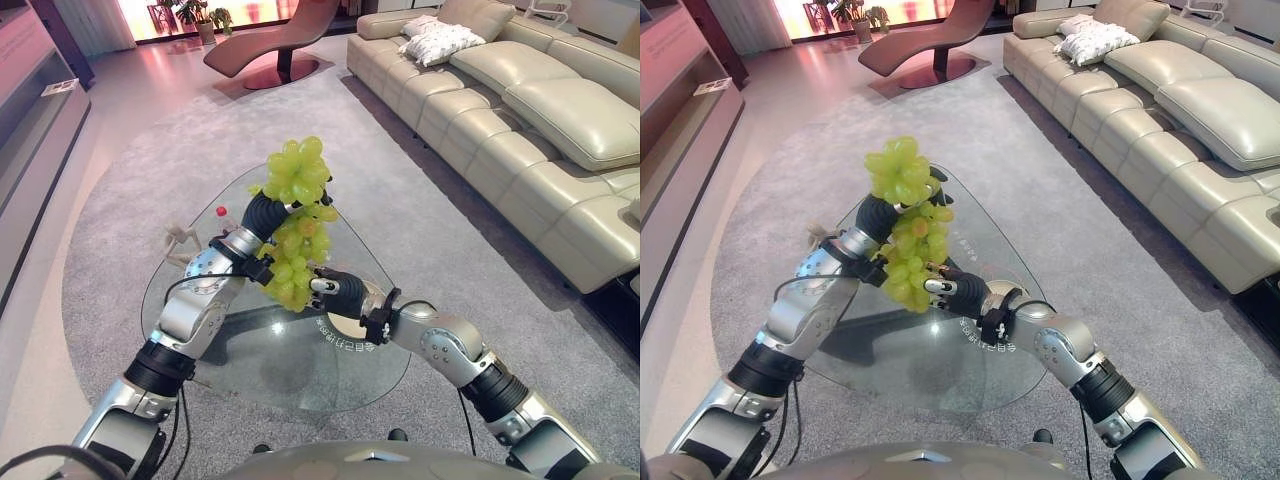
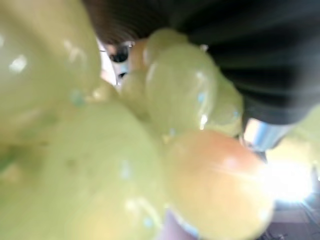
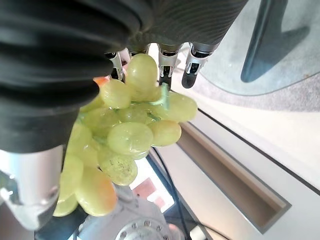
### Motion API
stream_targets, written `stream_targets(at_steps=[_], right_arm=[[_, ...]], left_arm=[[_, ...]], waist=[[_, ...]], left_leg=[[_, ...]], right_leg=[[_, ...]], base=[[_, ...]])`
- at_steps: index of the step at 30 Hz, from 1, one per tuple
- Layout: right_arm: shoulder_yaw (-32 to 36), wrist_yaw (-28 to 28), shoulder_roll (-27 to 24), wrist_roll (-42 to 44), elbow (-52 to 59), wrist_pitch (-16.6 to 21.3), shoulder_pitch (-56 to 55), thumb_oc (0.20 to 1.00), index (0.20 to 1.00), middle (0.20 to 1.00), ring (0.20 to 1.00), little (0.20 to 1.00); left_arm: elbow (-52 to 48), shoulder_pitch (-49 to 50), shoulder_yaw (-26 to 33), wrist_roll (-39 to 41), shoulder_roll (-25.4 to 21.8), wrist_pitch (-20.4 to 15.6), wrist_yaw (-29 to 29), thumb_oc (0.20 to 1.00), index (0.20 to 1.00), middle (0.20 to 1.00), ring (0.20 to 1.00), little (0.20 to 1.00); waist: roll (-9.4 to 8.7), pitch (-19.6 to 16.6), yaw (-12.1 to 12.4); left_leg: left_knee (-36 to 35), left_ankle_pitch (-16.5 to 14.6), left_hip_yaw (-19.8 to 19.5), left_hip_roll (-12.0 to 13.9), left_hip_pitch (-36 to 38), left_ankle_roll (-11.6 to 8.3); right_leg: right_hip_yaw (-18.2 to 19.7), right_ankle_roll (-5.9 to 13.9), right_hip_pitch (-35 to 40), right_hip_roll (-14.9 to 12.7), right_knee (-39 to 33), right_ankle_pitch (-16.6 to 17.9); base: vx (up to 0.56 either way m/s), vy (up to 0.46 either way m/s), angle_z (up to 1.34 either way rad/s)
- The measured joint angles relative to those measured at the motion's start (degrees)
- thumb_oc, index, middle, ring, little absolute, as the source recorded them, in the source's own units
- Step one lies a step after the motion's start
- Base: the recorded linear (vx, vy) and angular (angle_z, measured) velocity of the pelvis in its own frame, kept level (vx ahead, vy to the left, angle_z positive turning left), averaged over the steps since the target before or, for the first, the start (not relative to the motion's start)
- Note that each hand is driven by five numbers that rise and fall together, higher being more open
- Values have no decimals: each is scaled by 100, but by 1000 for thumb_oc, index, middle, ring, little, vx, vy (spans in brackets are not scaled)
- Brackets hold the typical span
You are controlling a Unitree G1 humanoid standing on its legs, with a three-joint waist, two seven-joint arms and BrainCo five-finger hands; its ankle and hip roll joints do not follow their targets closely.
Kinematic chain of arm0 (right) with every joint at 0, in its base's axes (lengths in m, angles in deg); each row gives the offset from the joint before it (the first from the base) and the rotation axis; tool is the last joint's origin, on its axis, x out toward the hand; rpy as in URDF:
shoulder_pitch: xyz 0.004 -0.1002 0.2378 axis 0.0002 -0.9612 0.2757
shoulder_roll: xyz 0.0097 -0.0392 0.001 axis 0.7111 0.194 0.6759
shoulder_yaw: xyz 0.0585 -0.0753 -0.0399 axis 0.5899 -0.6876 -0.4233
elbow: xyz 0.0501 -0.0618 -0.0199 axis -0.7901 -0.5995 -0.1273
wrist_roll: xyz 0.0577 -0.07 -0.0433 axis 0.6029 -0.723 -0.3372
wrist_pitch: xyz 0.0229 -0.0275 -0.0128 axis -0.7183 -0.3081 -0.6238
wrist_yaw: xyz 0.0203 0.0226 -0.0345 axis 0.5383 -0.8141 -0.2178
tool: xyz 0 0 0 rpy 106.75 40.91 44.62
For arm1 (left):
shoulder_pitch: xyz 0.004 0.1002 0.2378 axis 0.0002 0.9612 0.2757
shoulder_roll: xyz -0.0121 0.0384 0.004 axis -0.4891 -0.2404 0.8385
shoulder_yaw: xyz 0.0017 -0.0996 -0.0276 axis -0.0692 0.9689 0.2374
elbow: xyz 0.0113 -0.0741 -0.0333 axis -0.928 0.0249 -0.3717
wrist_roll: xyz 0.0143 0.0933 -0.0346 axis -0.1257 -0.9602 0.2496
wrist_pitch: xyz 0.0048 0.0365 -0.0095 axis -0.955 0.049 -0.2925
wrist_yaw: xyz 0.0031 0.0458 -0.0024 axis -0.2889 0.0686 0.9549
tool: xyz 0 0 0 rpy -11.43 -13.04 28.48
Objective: Pick up fruits into the plate
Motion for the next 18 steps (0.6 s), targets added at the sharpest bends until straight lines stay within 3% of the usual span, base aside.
stream_targets(at_steps=[9, 18], right_arm=[[-13, -470, -4, -246, 75, 622, 0, 1000, 1000, 1000, 1000, 1000], [2, -1183, 135, -245, 172, 952, 0, 1000, 1000, 1000, 1000, 1000]], left_arm=[[9, 18, -18, 1, 8, 88, -34, 200, 200, 200, 200, 200], [8, 32, -20, 9, 44, 195, -22, 200, 200, 200, 200, 200]], waist=[[-32, 20, 5], [-26, 24, 4]], left_leg=[[-1, -4, 46, -1, 19, 7], [-1, -1, 50, -1, 18, 1]], right_leg=[[30, 0, -2, -2, -1, 0], [30, 0, -3, -4, -1, 0]], base=[[0, 0, 0], [0, 0, 0]])
